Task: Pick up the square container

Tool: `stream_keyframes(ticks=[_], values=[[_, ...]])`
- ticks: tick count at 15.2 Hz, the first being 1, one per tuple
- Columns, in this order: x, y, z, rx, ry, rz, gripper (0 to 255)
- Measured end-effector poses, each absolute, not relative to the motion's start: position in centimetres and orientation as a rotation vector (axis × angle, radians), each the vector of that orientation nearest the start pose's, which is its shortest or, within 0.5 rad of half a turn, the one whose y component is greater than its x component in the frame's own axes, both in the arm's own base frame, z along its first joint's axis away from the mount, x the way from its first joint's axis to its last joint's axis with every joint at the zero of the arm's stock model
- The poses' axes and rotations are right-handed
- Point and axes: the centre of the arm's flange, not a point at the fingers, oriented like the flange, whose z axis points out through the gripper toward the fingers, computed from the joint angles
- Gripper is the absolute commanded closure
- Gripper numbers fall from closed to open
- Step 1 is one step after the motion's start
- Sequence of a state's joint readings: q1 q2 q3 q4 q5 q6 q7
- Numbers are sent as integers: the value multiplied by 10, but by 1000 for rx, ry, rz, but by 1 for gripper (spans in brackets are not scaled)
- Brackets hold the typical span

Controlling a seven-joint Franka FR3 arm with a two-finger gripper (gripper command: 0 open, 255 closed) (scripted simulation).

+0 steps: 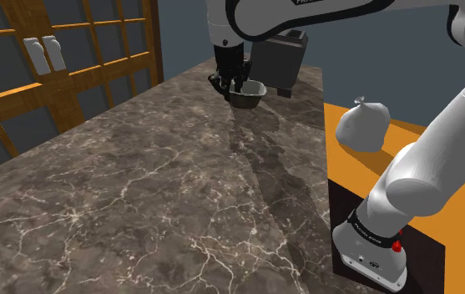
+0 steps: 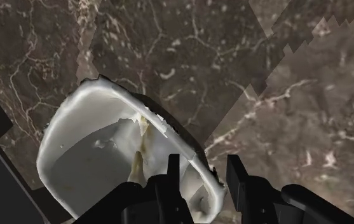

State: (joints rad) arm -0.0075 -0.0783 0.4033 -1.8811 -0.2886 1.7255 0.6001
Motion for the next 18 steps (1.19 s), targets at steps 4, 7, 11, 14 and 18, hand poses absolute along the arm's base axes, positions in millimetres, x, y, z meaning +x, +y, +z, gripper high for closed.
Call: stream_keyframes(ticks=[4, 7, 11, 14, 18], values=[[499, 186, 539, -3445, 258, -129, 255], [498, 187, 554, -3445, 258, -128, 255], [499, 187, 574, -3445, 258, -128, 255], [500, 186, 590, -3445, 258, -128, 255], [500, 187, 610, -3445, 258, -128, 255]])
